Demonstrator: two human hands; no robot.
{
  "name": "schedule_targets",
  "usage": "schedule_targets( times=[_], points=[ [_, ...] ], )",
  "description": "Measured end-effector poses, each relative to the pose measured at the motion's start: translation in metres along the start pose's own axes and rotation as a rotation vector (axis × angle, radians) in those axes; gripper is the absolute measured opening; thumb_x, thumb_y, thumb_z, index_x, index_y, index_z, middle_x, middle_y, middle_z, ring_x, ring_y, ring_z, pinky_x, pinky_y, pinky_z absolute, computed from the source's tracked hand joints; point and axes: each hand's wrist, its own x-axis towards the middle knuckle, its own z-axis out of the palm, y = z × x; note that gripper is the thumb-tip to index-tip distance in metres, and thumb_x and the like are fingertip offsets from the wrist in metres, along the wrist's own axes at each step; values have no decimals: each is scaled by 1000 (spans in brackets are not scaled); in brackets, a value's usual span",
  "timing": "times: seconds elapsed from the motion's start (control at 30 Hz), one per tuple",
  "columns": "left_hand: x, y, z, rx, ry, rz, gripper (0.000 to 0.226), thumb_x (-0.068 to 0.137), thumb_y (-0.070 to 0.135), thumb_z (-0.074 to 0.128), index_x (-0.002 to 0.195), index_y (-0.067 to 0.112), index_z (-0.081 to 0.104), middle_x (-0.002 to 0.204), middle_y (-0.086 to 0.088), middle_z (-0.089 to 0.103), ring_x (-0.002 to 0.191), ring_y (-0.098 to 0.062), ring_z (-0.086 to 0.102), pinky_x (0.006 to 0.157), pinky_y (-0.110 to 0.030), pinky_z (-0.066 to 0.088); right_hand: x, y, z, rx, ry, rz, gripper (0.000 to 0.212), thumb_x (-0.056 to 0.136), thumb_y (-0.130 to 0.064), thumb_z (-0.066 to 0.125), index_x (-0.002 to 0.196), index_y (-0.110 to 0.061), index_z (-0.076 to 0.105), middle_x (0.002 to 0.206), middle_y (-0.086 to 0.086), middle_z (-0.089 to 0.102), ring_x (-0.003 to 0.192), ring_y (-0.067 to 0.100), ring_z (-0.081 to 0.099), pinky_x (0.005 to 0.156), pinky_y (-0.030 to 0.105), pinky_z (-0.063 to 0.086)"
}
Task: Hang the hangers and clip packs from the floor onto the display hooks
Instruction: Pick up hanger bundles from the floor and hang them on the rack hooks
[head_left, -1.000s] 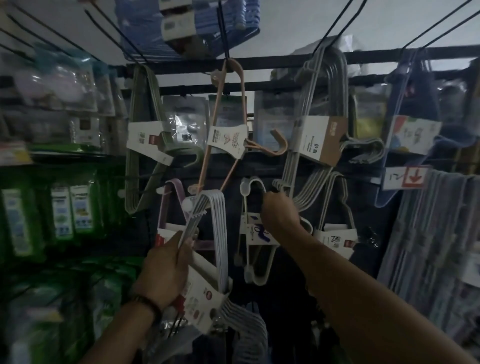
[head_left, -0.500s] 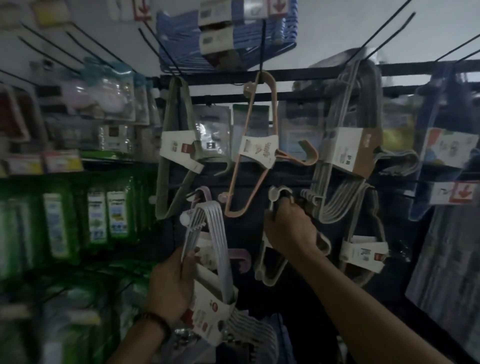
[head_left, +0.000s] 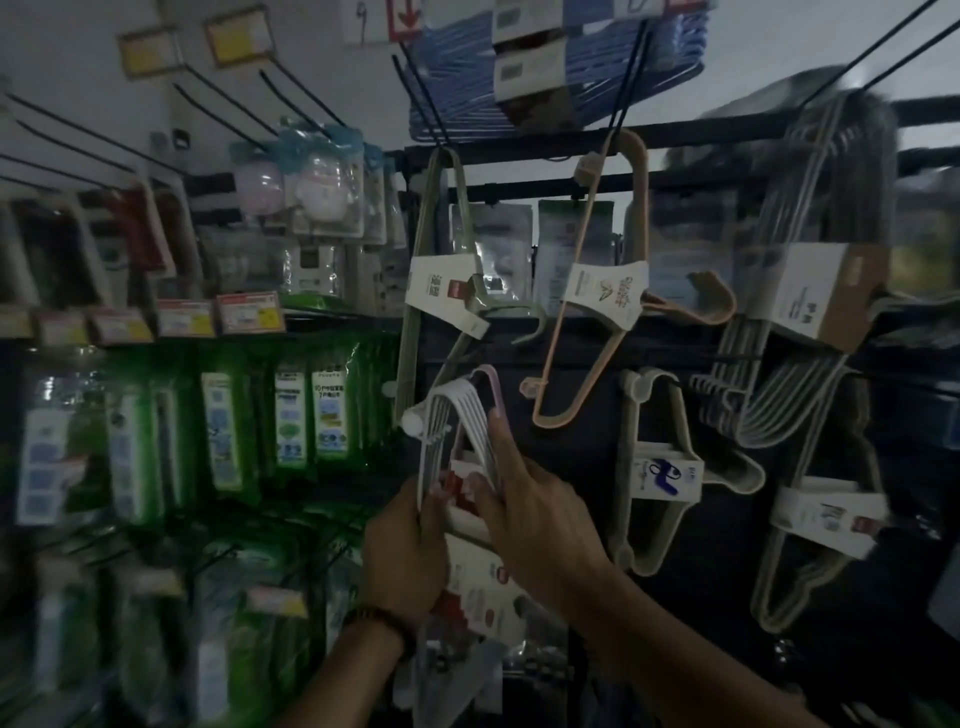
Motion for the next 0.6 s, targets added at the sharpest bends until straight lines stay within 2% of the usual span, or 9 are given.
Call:
schedule_targets(
  times=[0.1,0.2,0.23,0.3,0.37,0.43,0.5,0.53,0.6],
  points=[
    [16,2,5,-19,-17,-30,22,110,34,42,115,34,63,80,-4,71,71,-20,67,64,-41,56,19,1,2,10,-1,37,75,107,-54,32,161,-43,-20,103,5,71,75,29,68,67,49,59],
    [39,-9,12,74,-102,-105,30,110,39,41,109,25,68,80,-2,71,74,-23,68,63,-35,52,43,5,10,-31,-41,127,72,110,-44,37,165,-34,-8,103,10,72,82,33,68,73,49,59],
    [44,-15,15,88,-143,-144,35,109,45,40,110,24,68,85,-2,72,80,-25,70,67,-35,53,51,8,14,-36,-56,157,71,110,-40,38,165,-32,-6,105,12,72,85,35,68,74,49,59],
    [48,-22,18,79,-217,-210,43,105,59,38,124,27,60,105,-3,73,94,-27,70,80,-41,59,65,14,21,-41,-74,183,79,110,-28,43,164,-32,-14,102,15,73,82,38,68,72,48,58],
    [41,-27,24,60,-233,-163,57,97,69,42,142,34,45,130,2,65,108,-21,68,90,-45,60,78,21,29,-71,-98,195,89,107,-18,46,161,-31,-24,102,19,73,82,40,70,73,50,59],
    [28,-30,30,63,-285,-110,76,93,74,46,157,36,27,147,10,46,118,-17,63,94,-43,59,88,27,36,-139,-151,201,90,108,-15,45,161,-25,-26,114,22,71,89,41,70,76,49,59],
    [19,-34,38,84,-390,-124,97,86,86,44,163,31,19,156,7,39,128,-20,59,101,-42,55,94,31,42,-246,-210,205,86,108,-13,45,163,-13,-21,135,25,63,95,38,70,73,44,56],
    [18,-36,41,125,-445,-132,100,87,84,45,165,29,14,161,4,38,133,-22,56,107,-40,52,96,34,44,-291,-242,210,84,108,-13,46,163,-6,-17,146,24,56,100,36,70,72,43,55],
    [22,-37,50,266,-593,-88,97,96,55,58,166,25,-3,170,4,21,143,-20,47,114,-37,45,101,39,42,-300,-306,245,80,108,-15,49,163,1,-8,154,22,48,115,36,67,79,42,55]
  ],
)
